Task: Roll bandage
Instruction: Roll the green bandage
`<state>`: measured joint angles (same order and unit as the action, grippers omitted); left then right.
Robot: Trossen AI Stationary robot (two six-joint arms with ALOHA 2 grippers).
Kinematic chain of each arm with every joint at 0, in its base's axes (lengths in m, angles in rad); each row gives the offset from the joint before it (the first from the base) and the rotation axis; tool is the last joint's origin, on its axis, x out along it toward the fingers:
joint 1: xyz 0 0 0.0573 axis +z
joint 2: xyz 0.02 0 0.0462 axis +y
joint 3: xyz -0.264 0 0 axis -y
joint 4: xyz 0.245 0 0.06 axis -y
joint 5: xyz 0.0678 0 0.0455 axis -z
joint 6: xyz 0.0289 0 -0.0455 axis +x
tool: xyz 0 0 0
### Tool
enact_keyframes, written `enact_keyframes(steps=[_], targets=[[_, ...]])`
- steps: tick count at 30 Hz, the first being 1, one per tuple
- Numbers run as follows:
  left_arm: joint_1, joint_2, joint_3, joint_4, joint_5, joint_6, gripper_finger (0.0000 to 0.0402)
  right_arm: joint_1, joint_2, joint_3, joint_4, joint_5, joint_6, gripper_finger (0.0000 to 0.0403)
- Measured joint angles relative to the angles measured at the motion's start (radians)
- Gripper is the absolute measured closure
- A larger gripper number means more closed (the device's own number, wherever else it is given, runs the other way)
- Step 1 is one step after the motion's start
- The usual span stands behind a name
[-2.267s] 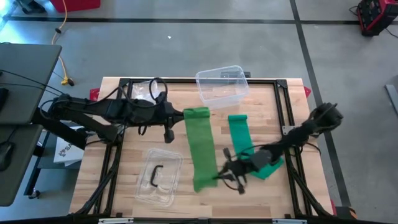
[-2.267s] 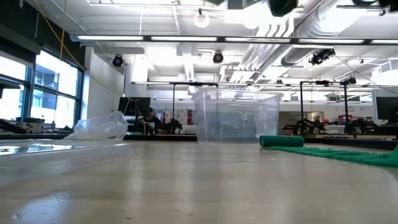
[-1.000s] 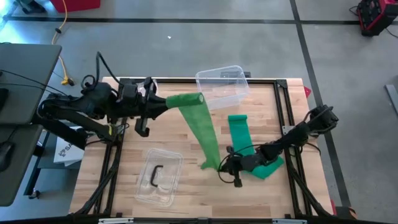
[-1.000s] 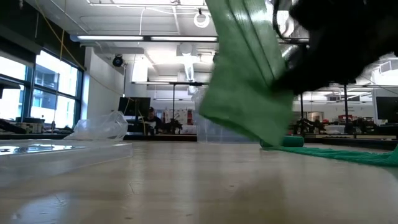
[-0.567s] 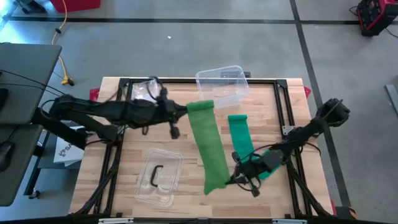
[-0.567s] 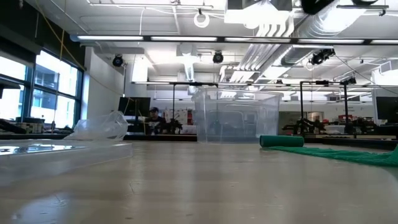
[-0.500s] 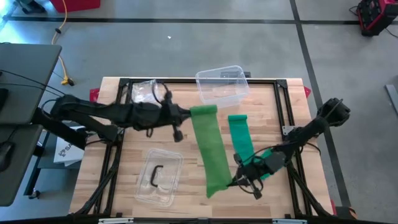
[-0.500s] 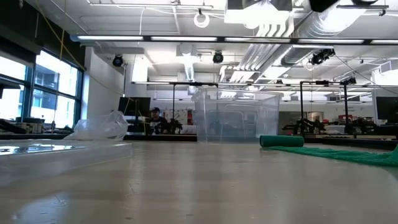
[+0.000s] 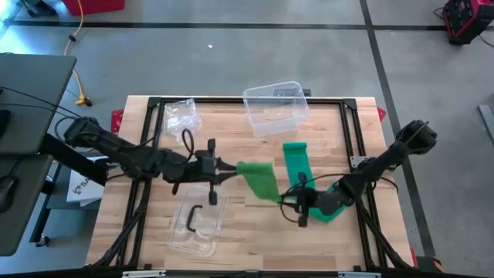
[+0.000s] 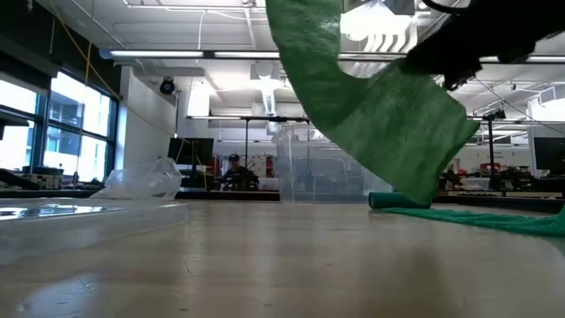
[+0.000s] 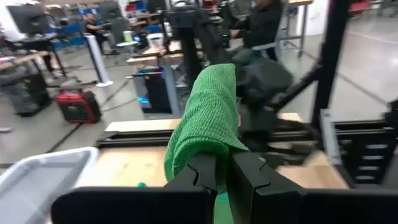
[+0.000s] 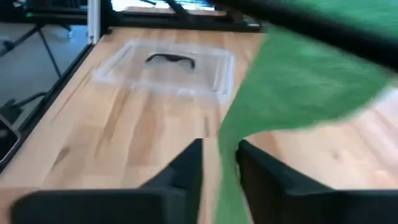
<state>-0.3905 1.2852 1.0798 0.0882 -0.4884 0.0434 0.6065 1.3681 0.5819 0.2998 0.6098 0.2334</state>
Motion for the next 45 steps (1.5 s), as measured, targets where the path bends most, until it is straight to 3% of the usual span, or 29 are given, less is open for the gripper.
enact_keyframes(steps=[3, 6, 10, 15, 21, 27, 34, 39, 45], targets=[[-0.041, -0.006, 0.0, -0.011, 0.014, -0.023, 0.0392, -0.018, -0.086, 0.009, -0.037, 0.0, -0.032, 0.0246], [-0.071, -0.008, 0.0, -0.005, 0.101, -0.028, 0.0392, -0.006, -0.171, 0.052, -0.039, -0.021, -0.14, 0.0195], [-0.1, -0.008, 0.0, 0.009, 0.147, -0.023, 0.0392, 0.053, -0.238, 0.129, -0.04, -0.056, -0.355, 0.0159], [-0.108, -0.008, 0.0, 0.056, 0.128, -0.023, 0.0392, 0.126, -0.164, 0.257, -0.039, -0.005, -0.564, 0.0156], [-0.101, -0.007, 0.0, 0.076, 0.108, -0.032, 0.0392, 0.138, 0.02, 0.443, -0.041, 0.218, -0.717, 0.0156], [-0.101, -0.007, 0.0, 0.08, 0.04, -0.039, 0.0392, 0.134, 0.121, 0.588, -0.043, 0.363, -0.849, 0.0156], [-0.101, -0.007, 0.0, 0.066, 0.003, -0.039, 0.0392, 0.14, 0.124, 0.618, -0.034, 0.362, -0.861, 0.0156], [-0.101, -0.006, 0.0, 0.066, 0.002, -0.04, 0.0392, 0.099, 0.123, 0.618, -0.032, 0.291, -0.833, 0.0156], [-0.101, 0.002, -0.001, 0.063, -0.011, -0.039, 0.0392, 0.056, 0.121, 0.618, -0.035, 0.293, -0.783, 0.0156]])
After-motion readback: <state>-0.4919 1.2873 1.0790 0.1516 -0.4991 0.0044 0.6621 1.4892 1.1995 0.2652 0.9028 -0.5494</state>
